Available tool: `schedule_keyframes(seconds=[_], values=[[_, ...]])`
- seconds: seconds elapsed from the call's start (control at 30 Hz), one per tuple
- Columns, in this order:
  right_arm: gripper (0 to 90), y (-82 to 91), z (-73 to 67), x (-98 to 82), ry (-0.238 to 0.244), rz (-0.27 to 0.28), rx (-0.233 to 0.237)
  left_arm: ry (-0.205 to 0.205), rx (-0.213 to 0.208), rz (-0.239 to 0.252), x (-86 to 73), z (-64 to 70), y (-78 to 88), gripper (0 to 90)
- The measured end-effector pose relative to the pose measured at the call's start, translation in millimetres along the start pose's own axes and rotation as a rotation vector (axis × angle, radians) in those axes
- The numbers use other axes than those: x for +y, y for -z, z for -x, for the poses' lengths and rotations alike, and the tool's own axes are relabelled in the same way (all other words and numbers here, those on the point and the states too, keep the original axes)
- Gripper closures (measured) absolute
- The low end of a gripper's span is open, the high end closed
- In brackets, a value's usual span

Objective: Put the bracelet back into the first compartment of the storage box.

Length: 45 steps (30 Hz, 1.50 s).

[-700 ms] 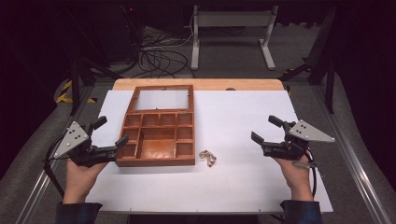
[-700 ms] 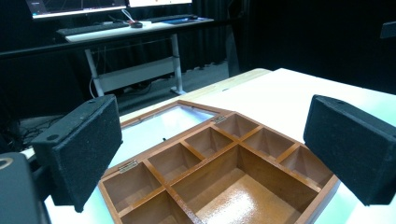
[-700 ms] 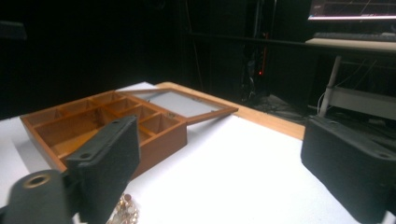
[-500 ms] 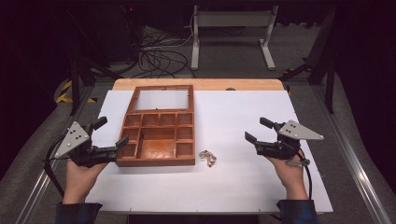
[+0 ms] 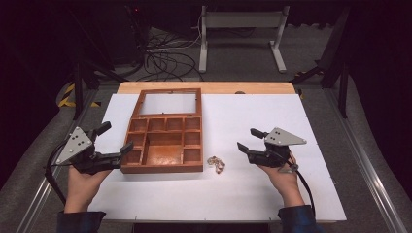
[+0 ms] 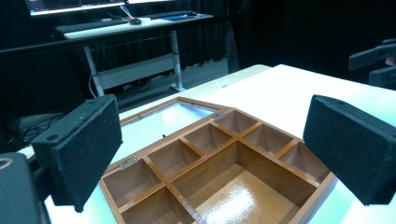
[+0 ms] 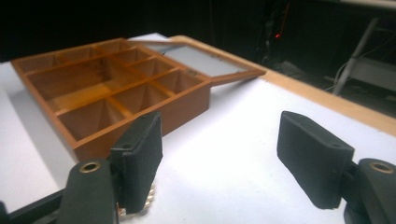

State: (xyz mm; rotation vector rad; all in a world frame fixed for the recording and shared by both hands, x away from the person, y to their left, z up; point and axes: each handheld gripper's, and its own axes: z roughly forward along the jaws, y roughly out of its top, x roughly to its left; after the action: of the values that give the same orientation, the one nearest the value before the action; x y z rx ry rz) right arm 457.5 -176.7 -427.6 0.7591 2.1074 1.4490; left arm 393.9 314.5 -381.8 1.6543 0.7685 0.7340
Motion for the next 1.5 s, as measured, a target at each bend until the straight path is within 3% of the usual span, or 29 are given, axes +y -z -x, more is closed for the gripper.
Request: schedule_keyframes(seconds=[0.53,1.13,1.3,1.5], values=[[30.4,-38.2,-21.2,-13.7,0.023,-0.101,0.096,0.001,-0.006,-0.005,-1.2,-0.6,-0.2,5.2],[40.1,-73.3,-37.2,-31.7,0.003,-0.207,0.136,-0.003,-0.011,-0.008,-1.0,-0.8,0.5,5.2],[44.2,-79.7,-40.0,-35.9,0.016,-0.242,0.154,-0.008,-0.008,-0.007,-0.9,-0.7,1.6,5.2],[46.5,-87.4,-43.4,-37.8,0.035,-0.302,0.141,-0.013,-0.013,-0.001,0.4,0.6,2.3,5.3]])
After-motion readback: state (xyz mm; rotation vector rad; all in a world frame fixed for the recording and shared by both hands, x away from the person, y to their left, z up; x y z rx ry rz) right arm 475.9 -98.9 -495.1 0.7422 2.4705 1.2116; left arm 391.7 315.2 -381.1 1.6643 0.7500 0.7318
